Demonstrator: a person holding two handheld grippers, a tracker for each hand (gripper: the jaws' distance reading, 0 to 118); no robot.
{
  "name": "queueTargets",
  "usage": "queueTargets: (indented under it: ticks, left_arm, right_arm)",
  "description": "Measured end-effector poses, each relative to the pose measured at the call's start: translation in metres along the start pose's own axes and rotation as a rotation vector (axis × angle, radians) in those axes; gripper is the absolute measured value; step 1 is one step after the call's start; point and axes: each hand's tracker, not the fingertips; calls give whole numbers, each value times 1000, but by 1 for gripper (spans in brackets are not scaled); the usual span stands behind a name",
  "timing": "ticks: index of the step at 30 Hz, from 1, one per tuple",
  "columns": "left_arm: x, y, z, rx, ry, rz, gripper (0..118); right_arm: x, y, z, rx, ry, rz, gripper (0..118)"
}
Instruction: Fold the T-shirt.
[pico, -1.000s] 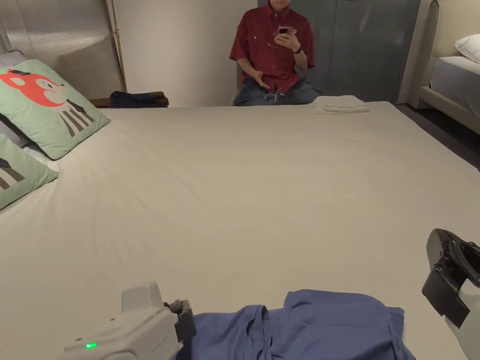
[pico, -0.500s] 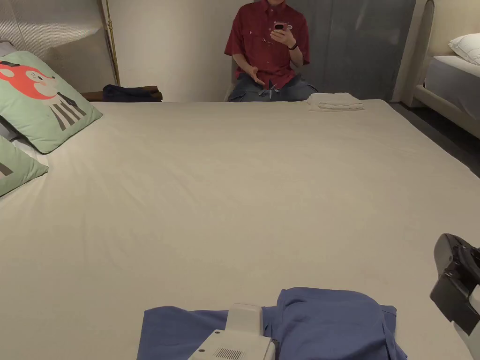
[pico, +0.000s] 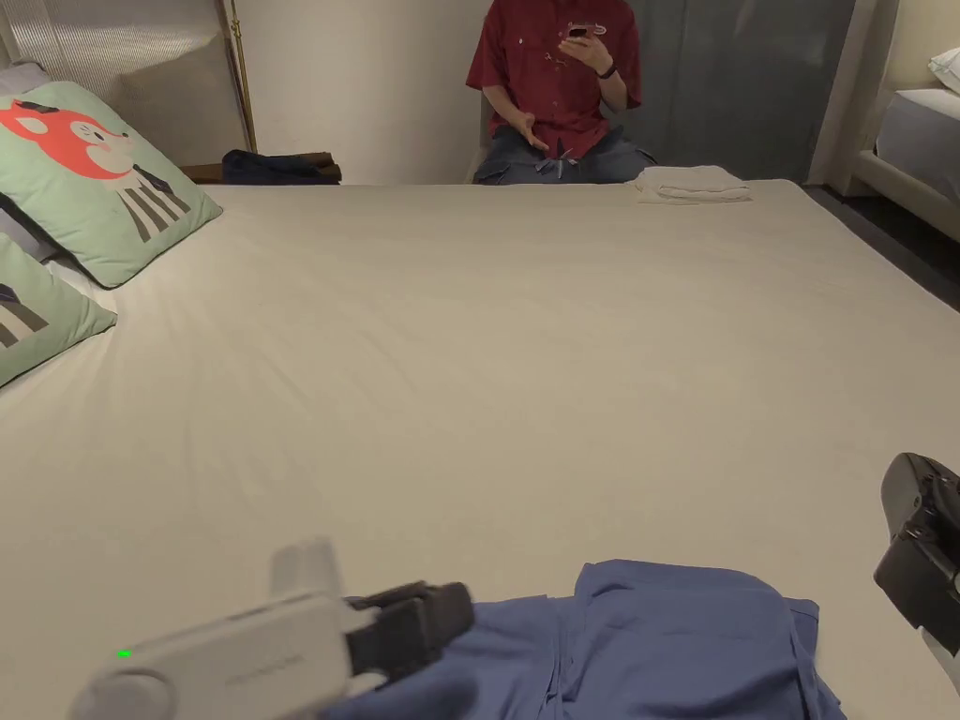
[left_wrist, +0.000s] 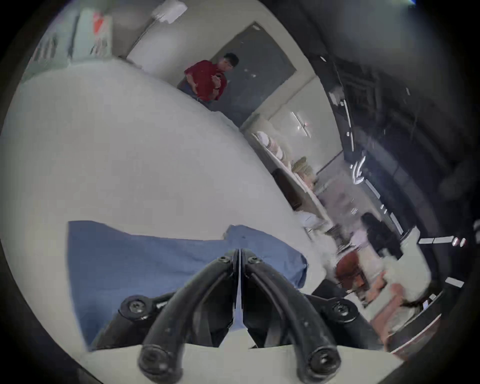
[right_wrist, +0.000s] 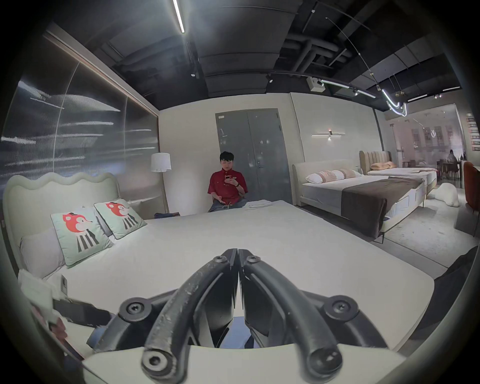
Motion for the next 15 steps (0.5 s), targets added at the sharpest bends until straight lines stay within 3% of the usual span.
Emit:
queueTargets:
  ticks: [3,4,5,6,7,8,14,15]
  left_arm:
    - [-48,22,37,-44,14,71,5]
    - [-64,27,46,-68,31,112,15]
    - [-76,30,52,-81,55,119,37]
    - [-95,32,58,-72,83,133,77]
    - [-106,34,61,-94,112,136,102]
    - [-113,34,62,-122,118,143,113]
    - [-142,14,28,-203,-46,375,114]
    - [-143,11,20,-195,-71,363,114]
  right_arm:
    - [-4,-4,-3,-17,9,-4,0]
    - [-6,-5,-4,-25,13,-4,0]
    - [-8,-6,-5,-30,16,-1,0]
    - [-10,-7,-6,-33,19,1,0]
    - [-11,-8,-6,-37,23,1,0]
    - [-12,-8,-7,-40,27,1,0]
    - [-20,-9,-10,-50,33,15,0]
    - [-22,-8,-10,-51,37,18,0]
